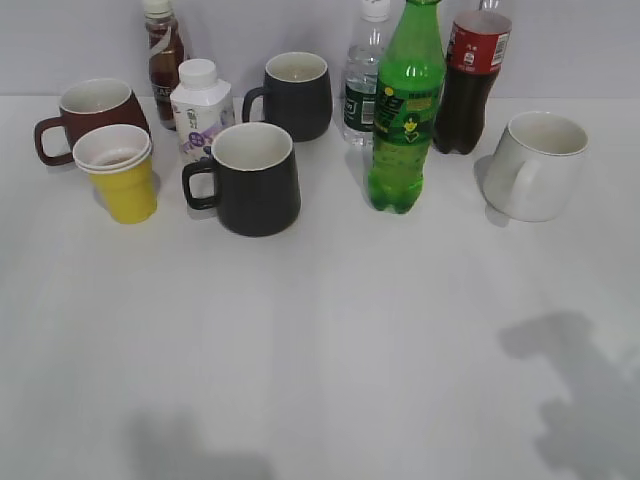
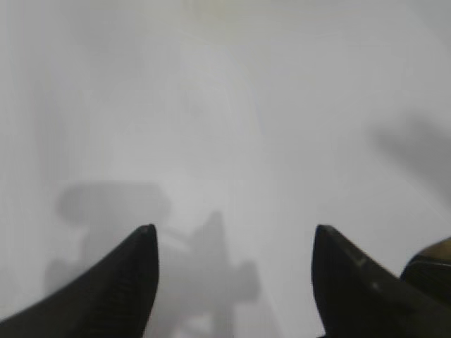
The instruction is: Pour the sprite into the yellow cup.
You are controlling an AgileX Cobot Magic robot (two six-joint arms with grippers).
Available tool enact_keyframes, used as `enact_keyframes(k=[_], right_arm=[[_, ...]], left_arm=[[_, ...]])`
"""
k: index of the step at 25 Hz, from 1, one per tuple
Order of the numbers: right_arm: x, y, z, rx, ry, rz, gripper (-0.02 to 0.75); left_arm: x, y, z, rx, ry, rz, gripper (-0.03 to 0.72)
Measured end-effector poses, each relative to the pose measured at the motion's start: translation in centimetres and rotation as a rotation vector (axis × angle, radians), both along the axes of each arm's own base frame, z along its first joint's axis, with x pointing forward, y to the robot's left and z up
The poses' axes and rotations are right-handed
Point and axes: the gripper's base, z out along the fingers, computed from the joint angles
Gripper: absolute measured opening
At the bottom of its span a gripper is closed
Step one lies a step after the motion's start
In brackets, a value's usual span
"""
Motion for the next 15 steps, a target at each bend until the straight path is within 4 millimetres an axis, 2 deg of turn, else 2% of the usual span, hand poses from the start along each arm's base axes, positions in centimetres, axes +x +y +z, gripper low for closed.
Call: enact_keyframes(k=[2,8,12,15], right_arm=[[-2.1,-1.3,0.5,0.055,-0.087,0.003,0.591],[-6.6,-4.2,-0.4,0.151,-0.297,0.055,0.591],[-8.4,-5.1,-0.1,0.207,-0.416,0.1,0.589],[-8.8,-5.4,-0.1,0.222,-0.448,0.107,0.589]], left_arm=[[0.2,-0.1,-0.1,-0.001,-0.018,-0.007,0.516],[0.7,-0.3,-0.7,-0.007,-0.043,-0.012,0.511],[0.7,-0.3,-0.7,-0.007,-0.045,-0.013,0.511],[0.7,-0.3,-0.7,-0.007,-0.046,-0.013,0.511]])
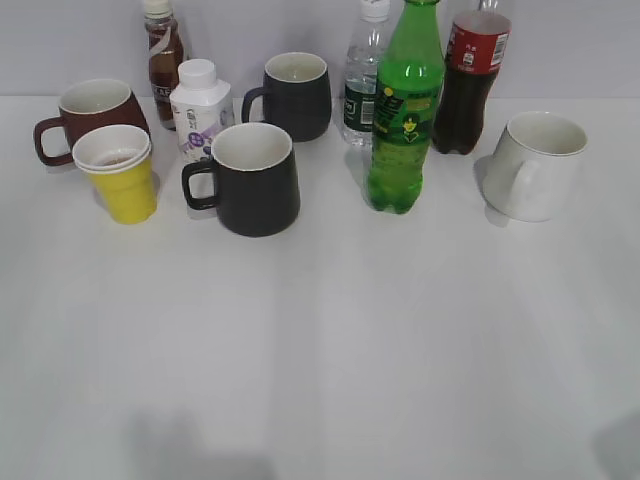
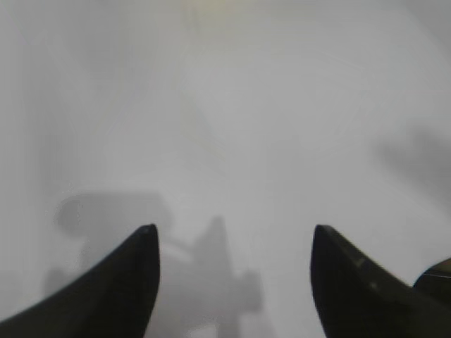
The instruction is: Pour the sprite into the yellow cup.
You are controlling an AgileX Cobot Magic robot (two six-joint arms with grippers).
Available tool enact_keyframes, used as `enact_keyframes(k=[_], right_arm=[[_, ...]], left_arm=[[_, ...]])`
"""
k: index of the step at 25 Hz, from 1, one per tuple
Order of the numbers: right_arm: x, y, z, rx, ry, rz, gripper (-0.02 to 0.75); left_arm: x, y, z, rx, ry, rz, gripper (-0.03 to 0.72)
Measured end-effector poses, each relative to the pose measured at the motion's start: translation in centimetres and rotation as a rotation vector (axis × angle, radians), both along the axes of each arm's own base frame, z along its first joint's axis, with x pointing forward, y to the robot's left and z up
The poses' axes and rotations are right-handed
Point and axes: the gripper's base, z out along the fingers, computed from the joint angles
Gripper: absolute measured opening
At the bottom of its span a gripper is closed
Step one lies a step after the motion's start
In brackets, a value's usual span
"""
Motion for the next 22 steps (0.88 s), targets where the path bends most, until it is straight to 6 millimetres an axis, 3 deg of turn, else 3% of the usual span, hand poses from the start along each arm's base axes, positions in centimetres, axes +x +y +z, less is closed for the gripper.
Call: enact_keyframes(k=[14,22], right_arm=[[-0.1,0.0,0.0,0.007,-0.007,-0.009,0.589],[-0.1,-0.9,-0.1,0.015,-0.007,-0.461,0.589]], left_arm=[[-0.1,0.0,0.0,-0.001,-0.004,0.006,0.51],[-2.4,1.3,0.5,-0.027,-0.157,0.271,0.51]])
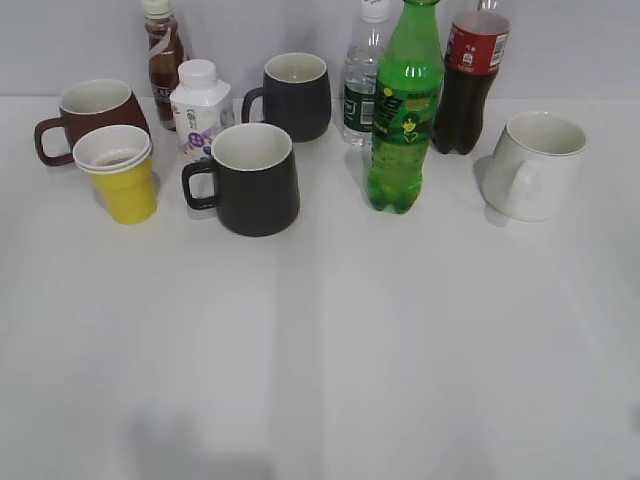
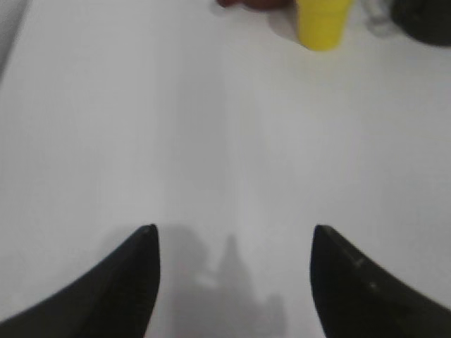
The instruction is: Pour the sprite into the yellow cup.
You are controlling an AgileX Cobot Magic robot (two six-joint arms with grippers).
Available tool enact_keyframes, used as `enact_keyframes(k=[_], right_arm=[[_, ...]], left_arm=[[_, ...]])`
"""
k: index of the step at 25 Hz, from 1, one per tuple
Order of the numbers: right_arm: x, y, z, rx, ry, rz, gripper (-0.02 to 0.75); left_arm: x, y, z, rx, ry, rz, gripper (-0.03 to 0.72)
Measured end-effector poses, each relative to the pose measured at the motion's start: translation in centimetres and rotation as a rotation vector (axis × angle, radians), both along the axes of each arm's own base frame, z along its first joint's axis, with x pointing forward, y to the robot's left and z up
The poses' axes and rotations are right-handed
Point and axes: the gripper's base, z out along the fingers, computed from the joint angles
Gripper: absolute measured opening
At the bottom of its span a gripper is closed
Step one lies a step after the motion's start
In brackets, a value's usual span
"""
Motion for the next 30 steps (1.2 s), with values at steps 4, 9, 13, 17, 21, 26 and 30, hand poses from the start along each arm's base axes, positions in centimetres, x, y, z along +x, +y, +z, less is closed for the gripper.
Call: enact_keyframes(k=[4,9,13,17,21,26,30], right_arm=[[-0.4,-0.2,0.1,0.001,-0.027,-0.095,0.589],[-2.3,-0.2,0.2,0.008,-0.151,-0.098,0.589],[-2.6,-0.2,0.2,0.009,-0.173,-0.098,0.589],[-2.6,-0.2,0.2,0.009,-0.176,-0.098,0.589],[-2.6,-0.2,0.2,0.009,-0.176,-0.098,0.589],[-2.6,-0.2,0.2,0.009,-0.176,-0.098,0.589],[-2.6,-0.2,0.2,0.009,-0.176,-0.098,0.589]], left_arm=[[-1.5,0.1,0.1,0.003,-0.089,0.073,0.51],[-2.5,0.1,0.1,0.003,-0.157,0.079,0.51],[-2.5,0.1,0.0,0.003,-0.157,0.08,0.51],[-2.5,0.2,0.0,0.005,-0.158,0.073,0.51],[-2.5,0.2,0.0,0.005,-0.158,0.056,0.509],[-2.5,0.2,0.0,0.005,-0.158,0.053,0.509],[-2.5,0.2,0.0,0.005,-0.158,0.053,0.509]])
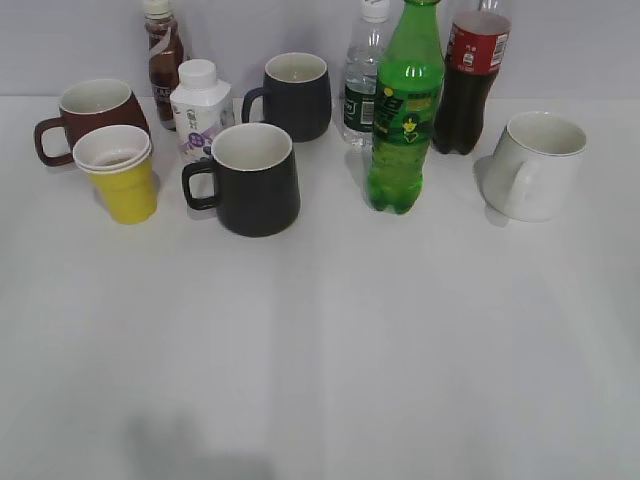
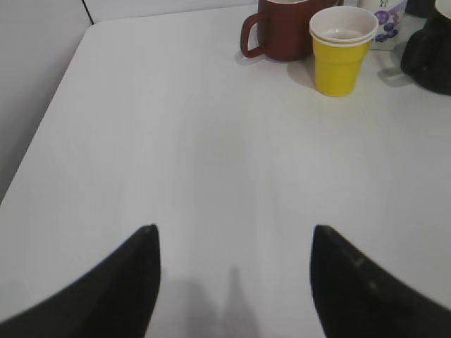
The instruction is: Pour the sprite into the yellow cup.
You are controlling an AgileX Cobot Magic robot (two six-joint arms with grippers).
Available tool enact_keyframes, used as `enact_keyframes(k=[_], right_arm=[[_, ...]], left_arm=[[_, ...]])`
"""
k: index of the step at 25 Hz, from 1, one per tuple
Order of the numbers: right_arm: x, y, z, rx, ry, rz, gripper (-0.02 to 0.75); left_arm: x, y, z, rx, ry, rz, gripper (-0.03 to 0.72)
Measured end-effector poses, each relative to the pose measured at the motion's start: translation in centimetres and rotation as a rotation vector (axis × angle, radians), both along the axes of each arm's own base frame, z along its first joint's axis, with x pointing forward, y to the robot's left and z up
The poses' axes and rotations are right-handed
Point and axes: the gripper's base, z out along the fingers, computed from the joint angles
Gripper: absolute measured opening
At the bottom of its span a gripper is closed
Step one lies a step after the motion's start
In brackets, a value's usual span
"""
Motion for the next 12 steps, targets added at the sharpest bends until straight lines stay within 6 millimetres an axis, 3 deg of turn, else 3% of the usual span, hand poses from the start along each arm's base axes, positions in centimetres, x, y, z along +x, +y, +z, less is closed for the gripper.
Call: enact_keyframes(k=[12], right_arm=[[0.0,0.0,0.0,0.0,0.0,0.0,0.588]], left_arm=[[0.0,0.01,0.0,0.001,0.0,0.001,0.509]])
